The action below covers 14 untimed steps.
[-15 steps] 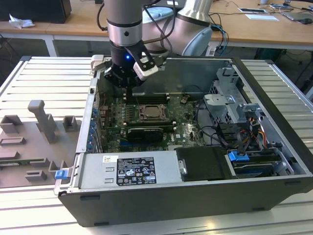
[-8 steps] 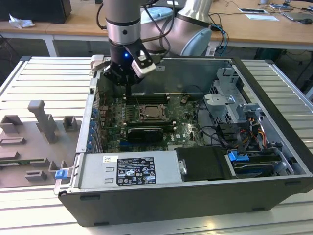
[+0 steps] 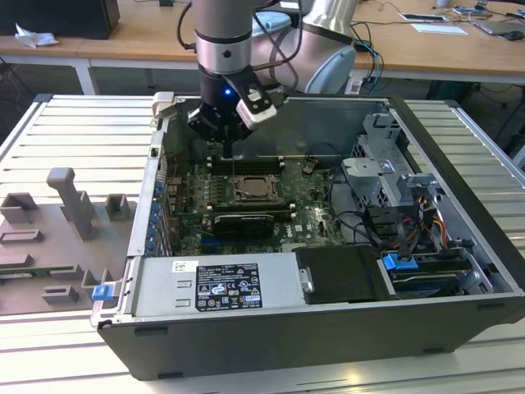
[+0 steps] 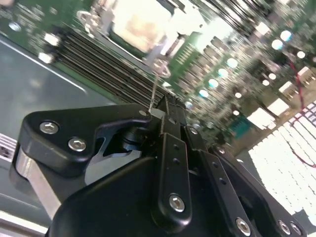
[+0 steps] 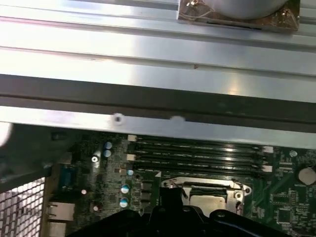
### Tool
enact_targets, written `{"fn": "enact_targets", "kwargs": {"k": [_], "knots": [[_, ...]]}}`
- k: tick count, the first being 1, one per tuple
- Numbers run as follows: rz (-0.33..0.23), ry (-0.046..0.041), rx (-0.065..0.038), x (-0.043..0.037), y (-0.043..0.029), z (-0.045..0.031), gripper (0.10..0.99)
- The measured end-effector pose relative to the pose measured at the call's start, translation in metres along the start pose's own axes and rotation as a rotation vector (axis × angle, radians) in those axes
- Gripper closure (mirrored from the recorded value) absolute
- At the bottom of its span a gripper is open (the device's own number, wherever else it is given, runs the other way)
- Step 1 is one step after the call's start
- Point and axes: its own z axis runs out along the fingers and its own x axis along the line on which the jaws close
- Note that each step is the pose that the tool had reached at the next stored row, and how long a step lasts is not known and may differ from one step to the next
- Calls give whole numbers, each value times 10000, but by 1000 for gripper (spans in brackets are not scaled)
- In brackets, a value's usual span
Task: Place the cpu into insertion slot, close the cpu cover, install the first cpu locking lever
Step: 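Close the cpu cover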
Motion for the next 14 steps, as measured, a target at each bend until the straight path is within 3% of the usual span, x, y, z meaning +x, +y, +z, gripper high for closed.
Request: {"fn": "enact_targets", "kwargs": {"k": [5, 6, 7, 8, 14], "knots": [[16, 1, -2, -241, -20, 28, 980], [21, -4, -20, -260, -22, 35, 980], [32, -23, -255, -304, -26, 46, 980], [53, -34, -339, -327, -30, 69, 980], [389, -62, -328, -351, -40, 210, 980]]}}
